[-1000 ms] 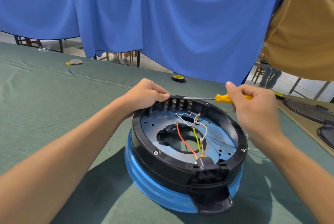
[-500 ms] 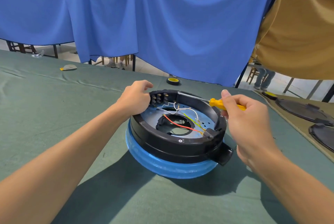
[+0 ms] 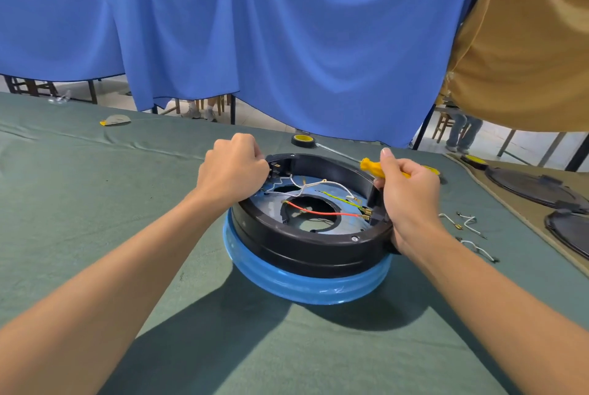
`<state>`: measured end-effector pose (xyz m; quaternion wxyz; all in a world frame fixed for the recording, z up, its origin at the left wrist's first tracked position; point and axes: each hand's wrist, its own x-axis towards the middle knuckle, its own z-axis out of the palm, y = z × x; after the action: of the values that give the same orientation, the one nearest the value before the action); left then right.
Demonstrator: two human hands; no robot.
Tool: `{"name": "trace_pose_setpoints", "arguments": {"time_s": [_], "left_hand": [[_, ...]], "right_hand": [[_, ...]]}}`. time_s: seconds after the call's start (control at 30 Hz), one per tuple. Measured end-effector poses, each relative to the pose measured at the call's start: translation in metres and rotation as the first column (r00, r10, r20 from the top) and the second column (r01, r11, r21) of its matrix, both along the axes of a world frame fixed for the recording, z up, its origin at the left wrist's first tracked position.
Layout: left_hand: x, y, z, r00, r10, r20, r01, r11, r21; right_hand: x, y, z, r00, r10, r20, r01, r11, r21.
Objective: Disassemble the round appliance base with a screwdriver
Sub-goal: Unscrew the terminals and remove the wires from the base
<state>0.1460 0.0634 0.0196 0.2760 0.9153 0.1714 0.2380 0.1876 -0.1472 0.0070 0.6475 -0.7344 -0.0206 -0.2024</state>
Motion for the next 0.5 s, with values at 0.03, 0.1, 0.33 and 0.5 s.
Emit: {"name": "trace_pose_setpoints", "arguments": {"time_s": [0.03,0.1,0.33,0.5], "left_hand": [[0.000,-0.001,0.000,1.000,0.019,0.004,-0.019,0.999,0.034],[-0.001,-0.003,-0.001,0.998,0.057,0.007,-0.057,0.996,0.066],[0.002,0.004,0.000,1.000,-0.011,0.026,0.015,0.985,-0.169],[0.000,0.000,0.001,0.990,-0.132,0.053,0.140,0.972,-0.187]], "right_hand": [[0.005,-0.001,0.002,1.000,0.024,-0.014,-0.024,1.000,-0.006],[0.012,-0.003,0.004,0.997,0.075,-0.034,-0.076,0.997,-0.015],[0.013,-0.004,0.007,0.997,-0.032,0.076,0.033,0.999,-0.022],[-0.005,-0.002,-0.001,0.991,-0.111,0.080,0.109,0.994,0.033]]}}
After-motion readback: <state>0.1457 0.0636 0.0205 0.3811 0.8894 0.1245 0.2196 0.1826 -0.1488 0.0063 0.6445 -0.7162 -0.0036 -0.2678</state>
